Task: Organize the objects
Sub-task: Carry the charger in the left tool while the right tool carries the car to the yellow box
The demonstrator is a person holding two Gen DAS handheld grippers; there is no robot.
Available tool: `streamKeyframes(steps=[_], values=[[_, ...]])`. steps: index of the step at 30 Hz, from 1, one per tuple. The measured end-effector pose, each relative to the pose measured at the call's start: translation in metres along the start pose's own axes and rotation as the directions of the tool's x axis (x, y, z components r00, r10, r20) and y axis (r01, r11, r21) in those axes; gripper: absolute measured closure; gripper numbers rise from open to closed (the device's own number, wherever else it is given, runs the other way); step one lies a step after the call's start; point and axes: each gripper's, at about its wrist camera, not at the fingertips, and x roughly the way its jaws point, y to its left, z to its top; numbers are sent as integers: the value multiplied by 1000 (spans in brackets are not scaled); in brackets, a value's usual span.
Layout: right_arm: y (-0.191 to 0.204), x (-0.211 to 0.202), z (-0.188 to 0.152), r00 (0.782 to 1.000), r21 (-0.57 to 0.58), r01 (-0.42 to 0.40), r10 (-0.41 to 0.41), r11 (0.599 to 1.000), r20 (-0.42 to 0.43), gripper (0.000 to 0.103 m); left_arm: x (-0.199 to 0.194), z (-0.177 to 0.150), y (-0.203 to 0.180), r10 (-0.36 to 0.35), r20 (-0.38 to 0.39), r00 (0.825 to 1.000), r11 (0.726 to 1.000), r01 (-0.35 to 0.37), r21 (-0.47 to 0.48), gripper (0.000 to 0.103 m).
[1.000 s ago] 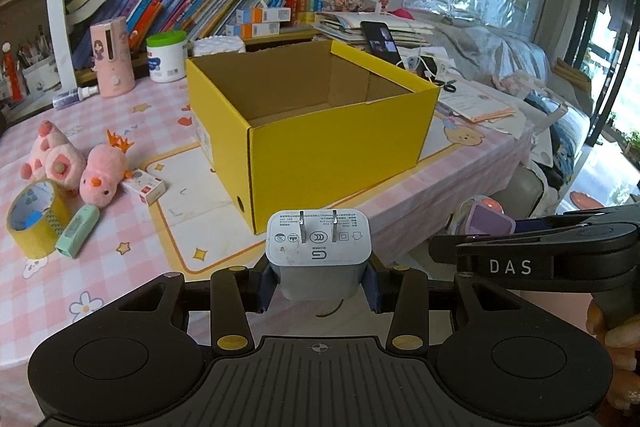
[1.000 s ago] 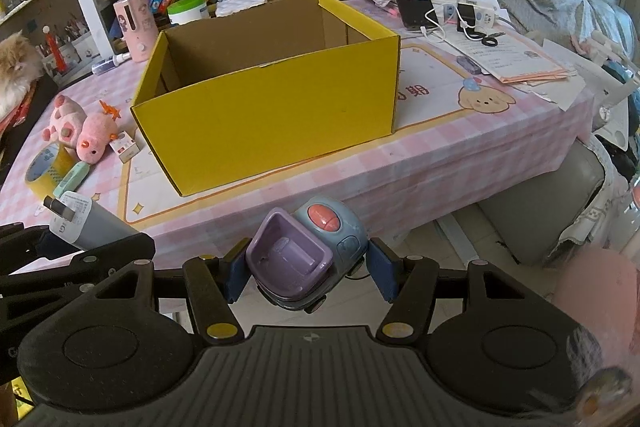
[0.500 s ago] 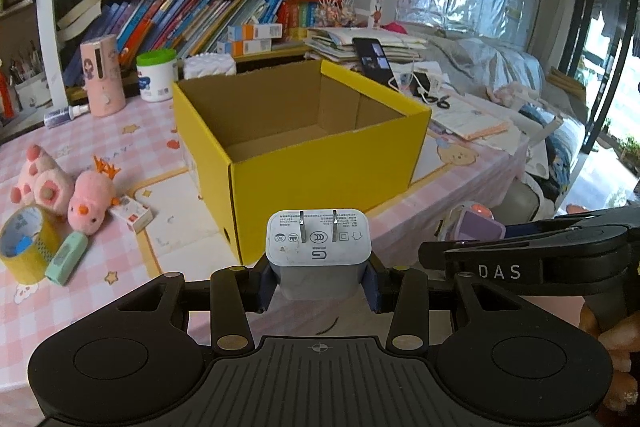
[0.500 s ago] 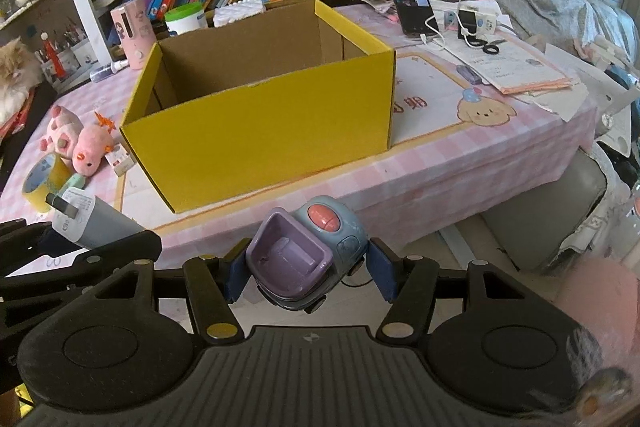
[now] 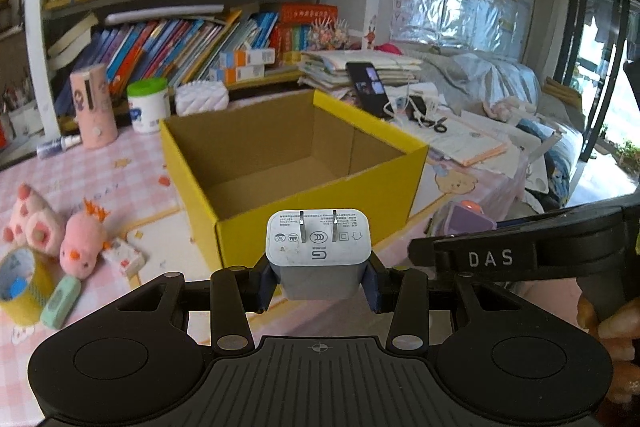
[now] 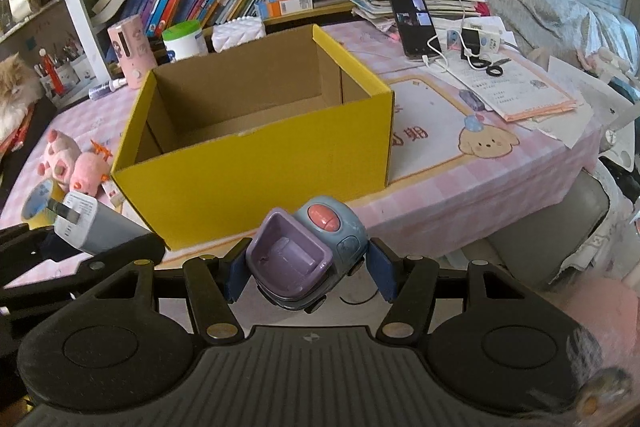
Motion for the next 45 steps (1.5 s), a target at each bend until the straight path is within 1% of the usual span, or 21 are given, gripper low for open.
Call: streamKeyframes(steps=[5,10,15,22,26,30,33,38,45], values=[[-6,-4,20,999,6,-18,18,1000,36,45,4,16,-3,-3,47,999,1000,3,-3,62],[-13,-5,43,997,-7,-34,35,999,74,45,14,28,-10,7,60,998,1000,-7,-6,62],[-16,4,59,995,-52,-57,61,997,83,45,26,36,-10,44,54,998,998,-41,-41,62],[-23,21,82,990,-104,-106,115,989,80,45,41,50,-9,111,55,992,991,-106,-86,62],[-28,33,95,986,-129,-136,147,982,80,45,54,56,-4,139,23,990,985,-135,-111,62],[-30,51,107,983,-151,-168,178,974,56,45,70,61,2,167,-20,986,977,-168,-128,62],[-28,67,115,979,-174,-194,202,965,33,45,83,66,6,200,-43,979,970,-204,-131,62],[-18,94,130,974,-228,-221,227,948,0,45,107,72,14,231,-90,969,961,-242,-134,62],[-4,140,147,967,-301,-255,240,919,-86,45,142,81,22,264,-168,950,954,-283,-99,62]])
